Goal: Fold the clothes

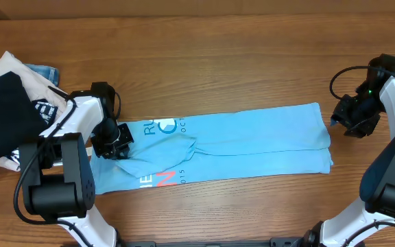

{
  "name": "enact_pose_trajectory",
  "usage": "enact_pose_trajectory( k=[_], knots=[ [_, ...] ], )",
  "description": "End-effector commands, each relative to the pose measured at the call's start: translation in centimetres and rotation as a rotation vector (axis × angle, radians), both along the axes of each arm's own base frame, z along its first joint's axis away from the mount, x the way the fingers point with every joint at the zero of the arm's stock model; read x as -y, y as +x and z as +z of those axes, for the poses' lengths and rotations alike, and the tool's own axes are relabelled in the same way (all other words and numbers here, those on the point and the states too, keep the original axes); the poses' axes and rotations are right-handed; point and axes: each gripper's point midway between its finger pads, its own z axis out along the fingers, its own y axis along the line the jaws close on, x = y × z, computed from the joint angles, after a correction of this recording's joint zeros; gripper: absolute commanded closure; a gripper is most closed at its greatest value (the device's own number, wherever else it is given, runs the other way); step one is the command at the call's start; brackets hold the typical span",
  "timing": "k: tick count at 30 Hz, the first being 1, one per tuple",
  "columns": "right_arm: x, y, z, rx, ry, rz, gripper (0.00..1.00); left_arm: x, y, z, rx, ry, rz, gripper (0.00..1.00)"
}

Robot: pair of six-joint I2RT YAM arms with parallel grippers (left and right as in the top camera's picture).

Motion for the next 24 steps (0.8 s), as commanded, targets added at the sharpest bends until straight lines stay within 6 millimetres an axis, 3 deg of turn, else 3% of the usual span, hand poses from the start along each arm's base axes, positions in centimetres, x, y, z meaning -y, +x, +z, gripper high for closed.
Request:
enact_pose_trajectory(
  k=[1,4,8,13,17,24],
  knots=[
    [0.1,0.0,0.2,0.007,-0.011,0.006,0.52,-0.7,1.7,3.1,0.099,0.024,-0.003,0.81],
    [0.1,0.0,0.2,0.008,-0.011,0.007,0.52,-2.2,2.2,5.8,0.17,0.119,0.042,0.81],
    [0.1,0.1,0.2,0.01,-0.012,0.007,0.53,-3.6,1.6,6.7,0.17,0.203,0.055,0.8],
    [0.1,0.0,0.2,0.007,-0.011,0.007,0.52,-3.8,0.3,4.8,0.122,0.224,0.061,0.79],
    [0.0,0.0,0.2,0.006,-0.01,0.007,0.52,-3.7,-1.2,1.3,0.097,0.222,0.059,0.76],
    [-0.1,-0.6,0.3,-0.015,-0.003,0.006,0.51,-3.8,-3.6,-1.8,0.025,0.234,0.049,0.72]
  ],
)
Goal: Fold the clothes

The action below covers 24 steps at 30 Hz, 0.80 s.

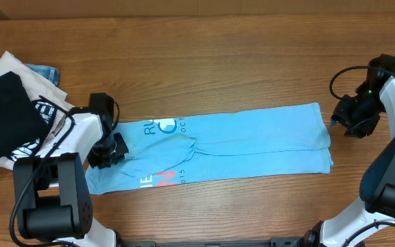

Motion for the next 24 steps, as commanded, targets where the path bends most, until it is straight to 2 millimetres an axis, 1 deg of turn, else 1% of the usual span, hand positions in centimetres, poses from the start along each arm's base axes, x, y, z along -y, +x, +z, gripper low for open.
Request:
enact_pose_trajectory(
  k=[1,3,4,5,9,11,13,14,16,17,18,20,22,24],
  knots=[
    [-0.1,-0.5,0.3,-0.012,-0.004,0.007,0.49,-0.7,-1.8,-1.6,-0.071,0.029,0.019,0.72],
    [-0.2,-0.7,0.3,-0.022,-0.001,0.007,0.38,-0.7,-1.6,-1.8,-0.065,0.026,0.02,0.72],
    [-0.2,-0.8,0.3,-0.026,0.001,0.007,0.37,-0.7,-1.3,-1.7,-0.057,0.026,0.019,0.72],
    [-0.3,-0.9,0.3,-0.028,0.002,0.007,0.36,-0.7,-0.9,-1.5,-0.048,0.027,0.013,0.72],
    [-0.3,-1.0,0.2,-0.032,0.003,0.011,0.36,-0.8,2.4,-1.0,0.064,0.021,-0.015,0.69],
    [-0.4,-1.1,-0.3,-0.035,0.005,0.012,0.36,-0.4,4.5,-0.8,0.139,-0.005,-0.052,0.68],
    [-0.5,-1.5,-1.1,-0.041,0.007,0.014,0.36,-0.5,6.4,-0.5,0.208,-0.003,-0.072,0.65],
    [-0.6,-1.8,-1.9,-0.047,0.011,0.015,0.35,-0.6,7.3,-0.3,0.237,0.004,-0.092,0.65],
    [-1.0,-2.1,-2.9,-0.042,0.026,0.036,0.35,-1.0,8.1,0.4,0.257,0.006,-0.096,0.64],
    [-1.3,-2.0,-3.2,-0.035,0.042,0.045,0.34,-1.1,8.3,0.8,0.256,0.001,-0.097,0.63],
    [-2.0,-1.9,-3.6,-0.015,0.083,0.066,0.31,-1.2,8.3,1.4,0.245,-0.002,-0.096,0.6],
    [-2.8,-1.8,-4.2,0.011,0.126,0.09,0.3,-1.1,8.0,2.2,0.212,-0.011,-0.095,0.55],
    [-3.0,-1.8,-5.0,0.024,0.137,0.1,0.3,-0.4,7.3,2.9,0.171,-0.048,-0.095,0.5],
    [-3.1,-2.0,-5.6,0.027,0.136,0.101,0.3,0.1,6.6,3.2,0.137,-0.081,-0.092,0.47]
  ],
)
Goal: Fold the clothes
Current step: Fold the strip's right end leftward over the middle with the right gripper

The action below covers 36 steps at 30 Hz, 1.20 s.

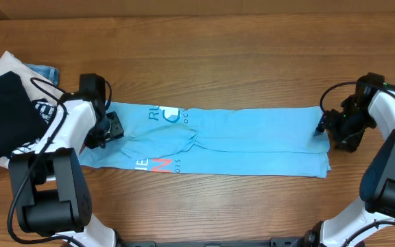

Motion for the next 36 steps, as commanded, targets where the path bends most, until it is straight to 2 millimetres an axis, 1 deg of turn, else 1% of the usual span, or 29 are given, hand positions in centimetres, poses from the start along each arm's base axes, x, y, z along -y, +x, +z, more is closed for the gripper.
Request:
enact_pose_trajectory(
  k=[1,4,7,8,9,12,13,15,16,17,18,20,21,24,26,27,29,30,32,33,34,35,36],
  knots=[
    [-1.1,-0.4,-0.8,0.022,0.046,0.027,0.3,1.2,-0.1,0.6,-0.029,-0.077,-0.017,0.48],
    [-2.3,-0.5,-1.8,0.049,0.104,0.024,0.31,1.5,-0.7,0.6,-0.05,-0.095,-0.016,0.48],
    [-3.3,-0.9,-2.0,0.057,0.161,0.042,0.33,1.5,-0.7,0.6,-0.049,-0.095,-0.016,0.47],
    [-3.8,-1.1,-2.1,0.06,0.183,0.058,0.36,1.5,-0.7,0.6,-0.05,-0.096,-0.017,0.47],
    [-3.8,-1.1,-2.1,0.06,0.183,0.061,0.39,1.6,-0.7,0.6,-0.051,-0.098,-0.017,0.47],
    [-3.8,-1.0,-2.1,0.066,0.181,0.061,0.62,1.6,-0.7,0.6,-0.053,-0.102,-0.016,0.47],
    [-3.7,-0.9,-2.1,0.067,0.18,0.061,0.67,1.6,-0.8,0.6,-0.054,-0.103,-0.016,0.48],
    [-3.7,-0.8,-2.2,0.073,0.177,0.061,0.82,1.7,-0.9,0.6,-0.06,-0.103,-0.016,0.48],
    [-3.6,-0.7,-2.2,0.077,0.176,0.061,0.91,1.7,-1.0,0.6,-0.064,-0.104,-0.016,0.48],
    [-3.5,-0.6,-2.2,0.079,0.17,0.057,0.96,1.7,-1.1,0.6,-0.067,-0.105,-0.015,0.48],
    [-3.3,-0.6,-2.2,0.079,0.163,0.051,0.96,1.7,-1.2,0.6,-0.069,-0.106,-0.016,0.48],
    [-2.0,-0.5,-2.4,0.055,0.095,-0.003,0.96,2.1,-1.2,0.6,-0.069,-0.13,-0.016,0.48],
    [-0.1,-0.5,-2.2,0.035,0.012,-0.047,0.96,2.6,-1.0,0.7,-0.06,-0.157,-0.017,0.48],
    [2.9,0.2,-0.9,0.031,-0.089,-0.122,0.96,3.0,-0.5,0.7,-0.04,-0.18,-0.031,0.48],
    [5.4,1.4,1.2,0.072,-0.114,-0.184,0.96,3.2,0.3,1.0,-0.013,-0.195,-0.057,0.47],
    [5.9,1.7,1.7,0.082,-0.118,-0.194,0.96,3.3,0.4,1.1,-0.008,-0.199,-0.061,0.48],
    [7.7,2.3,3.5,0.112,-0.131,-0.231,0.96,3.3,1.0,1.6,0.009,-0.2,-0.065,0.47],
    [8.3,2.6,4.8,0.121,-0.136,-0.243,0.96,3.3,1.2,1.8,0.017,-0.203,-0.066,0.47],
    [8.4,2.6,5.9,0.115,-0.134,-0.243,0.96,3.6,1.4,1.9,0.024,-0.218,-0.067,0.47],
    [8.0,2.8,6.5,0.111,-0.131,-0.231,0.96,3.7,1.4,1.9,0.025,-0.224,-0.068,0.47],
    [6.7,3.0,7.3,0.099,-0.123,-0.197,0.96,3.7,1.4,1.9,0.025,-0.224,-0.067,0.47],
    [6.0,3.2,7.5,0.095,-0.121,-0.176,0.96,3.7,1.4,1.9,0.024,-0.225,-0.067,0.47],
    [4.8,3.5,7.6,0.09,-0.117,-0.135,0.96,3.7,1.4,1.9,0.023,-0.225,-0.067,0.47]
  ],
)
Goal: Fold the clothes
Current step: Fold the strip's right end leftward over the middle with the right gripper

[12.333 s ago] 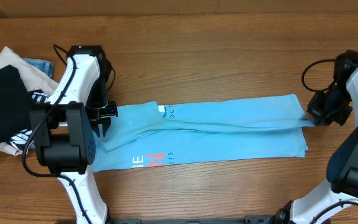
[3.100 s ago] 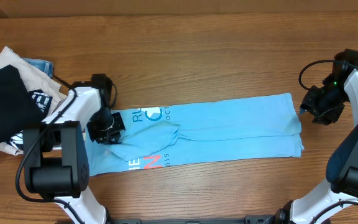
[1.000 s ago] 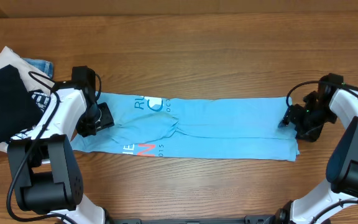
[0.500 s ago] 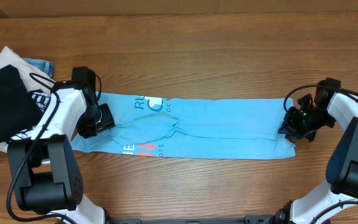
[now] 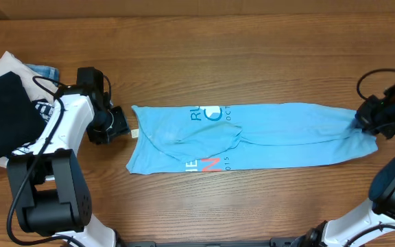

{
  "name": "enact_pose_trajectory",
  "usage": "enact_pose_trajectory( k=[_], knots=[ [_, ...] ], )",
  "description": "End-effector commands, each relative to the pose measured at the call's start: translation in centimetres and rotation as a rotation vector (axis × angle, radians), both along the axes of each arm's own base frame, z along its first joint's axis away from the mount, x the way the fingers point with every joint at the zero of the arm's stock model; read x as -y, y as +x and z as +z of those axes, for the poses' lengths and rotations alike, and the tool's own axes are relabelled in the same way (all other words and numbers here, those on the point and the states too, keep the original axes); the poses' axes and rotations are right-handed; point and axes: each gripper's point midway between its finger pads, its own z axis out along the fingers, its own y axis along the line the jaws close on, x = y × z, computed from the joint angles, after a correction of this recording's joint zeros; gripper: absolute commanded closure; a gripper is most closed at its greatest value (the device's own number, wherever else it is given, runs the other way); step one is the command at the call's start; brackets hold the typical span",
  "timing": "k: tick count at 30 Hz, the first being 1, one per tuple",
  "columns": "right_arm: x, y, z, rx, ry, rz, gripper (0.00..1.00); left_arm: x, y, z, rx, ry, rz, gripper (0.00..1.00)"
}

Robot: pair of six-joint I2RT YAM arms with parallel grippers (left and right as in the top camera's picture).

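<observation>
A light blue T-shirt (image 5: 266,134), folded into a long band with its print facing up, lies across the wooden table (image 5: 204,55). My right gripper (image 5: 363,125) is shut on the band's bunched right end. My left gripper (image 5: 123,127) sits just off the left end, next to a small white tag (image 5: 134,133). It is apart from the cloth, and its fingers look open and empty.
At the far left lies a pile of other clothes: a black garment (image 5: 2,116) over a white printed one (image 5: 36,110), with a bit of denim (image 5: 43,71) behind. The right arm's cable loops near the right edge.
The whole shirt has shifted to the right, along with my right gripper, which now holds its right end. My left gripper has stayed about where it was and no longer holds the left end.
At first my left gripper was on the shirt's rumpled left end and the right one hovered off the right end. The left end then lay further left and the band straighter, with the right gripper at its right edge. Now the band lies further right.
</observation>
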Motion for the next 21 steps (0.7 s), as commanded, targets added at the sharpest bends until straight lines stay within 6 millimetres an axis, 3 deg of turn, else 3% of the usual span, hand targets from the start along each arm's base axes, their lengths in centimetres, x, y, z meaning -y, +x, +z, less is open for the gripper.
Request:
enact_pose_trajectory(
  k=[1,7,11,14,21],
  knots=[
    [-3.6,1.9,1.3,0.017,-0.017,0.121,0.96,0.3,0.5,0.2,0.01,-0.024,-0.016,0.47],
    [-13.8,2.8,1.2,-0.022,-0.019,0.42,0.96,0.3,-0.1,0.2,-0.015,-0.026,-0.016,0.47],
    [-18.4,2.8,1.0,-0.017,-0.029,0.527,0.94,0.3,-0.3,0.2,-0.024,-0.027,-0.016,0.48],
    [-21.3,2.3,0.1,-0.016,-0.03,0.586,0.93,0.4,-0.4,0.2,-0.028,-0.028,-0.016,0.48],
    [-24.2,1.3,-1.8,-0.016,-0.021,0.67,0.85,0.4,-0.4,0.2,-0.028,-0.027,-0.019,0.48]
  ],
)
